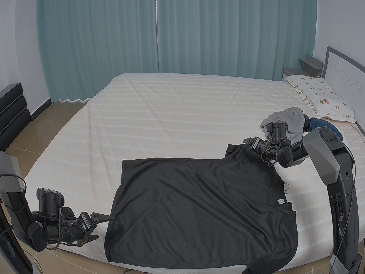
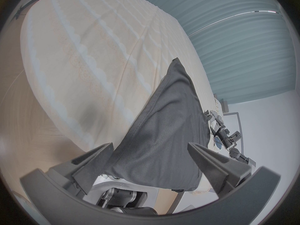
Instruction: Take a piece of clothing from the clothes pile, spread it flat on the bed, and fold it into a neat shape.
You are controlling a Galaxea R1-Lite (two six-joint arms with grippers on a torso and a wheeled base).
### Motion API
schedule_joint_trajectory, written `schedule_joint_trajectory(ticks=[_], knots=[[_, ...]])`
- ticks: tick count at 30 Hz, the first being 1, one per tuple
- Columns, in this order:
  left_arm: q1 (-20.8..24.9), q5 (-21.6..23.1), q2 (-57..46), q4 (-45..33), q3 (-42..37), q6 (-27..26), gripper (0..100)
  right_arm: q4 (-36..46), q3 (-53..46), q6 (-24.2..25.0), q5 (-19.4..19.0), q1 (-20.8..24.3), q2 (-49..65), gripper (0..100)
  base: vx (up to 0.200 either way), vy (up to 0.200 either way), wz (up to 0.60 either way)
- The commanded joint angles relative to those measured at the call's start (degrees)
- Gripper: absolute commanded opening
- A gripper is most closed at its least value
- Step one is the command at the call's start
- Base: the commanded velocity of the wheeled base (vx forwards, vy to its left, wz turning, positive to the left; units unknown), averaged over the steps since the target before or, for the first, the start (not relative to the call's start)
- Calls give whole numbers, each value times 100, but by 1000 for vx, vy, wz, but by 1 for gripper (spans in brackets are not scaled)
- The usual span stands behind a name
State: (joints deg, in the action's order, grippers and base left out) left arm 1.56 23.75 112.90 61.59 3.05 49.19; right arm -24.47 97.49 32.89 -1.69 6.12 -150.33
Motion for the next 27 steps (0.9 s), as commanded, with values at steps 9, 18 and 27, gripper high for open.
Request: schedule_joint_trajectory(ticks=[9,18,27], knots=[[-147,-2,92,2,258,73,100,12,-309,-389,-455,-401,127,100,0,0,0],[-182,-564,189,-68,1567,513,100,-5,-758,-362,-542,-401,400,100,0,0,0],[116,-1083,936,-2028,4687,513,100,-23,-969,7,-745,-375,470,100,0,0,0]])
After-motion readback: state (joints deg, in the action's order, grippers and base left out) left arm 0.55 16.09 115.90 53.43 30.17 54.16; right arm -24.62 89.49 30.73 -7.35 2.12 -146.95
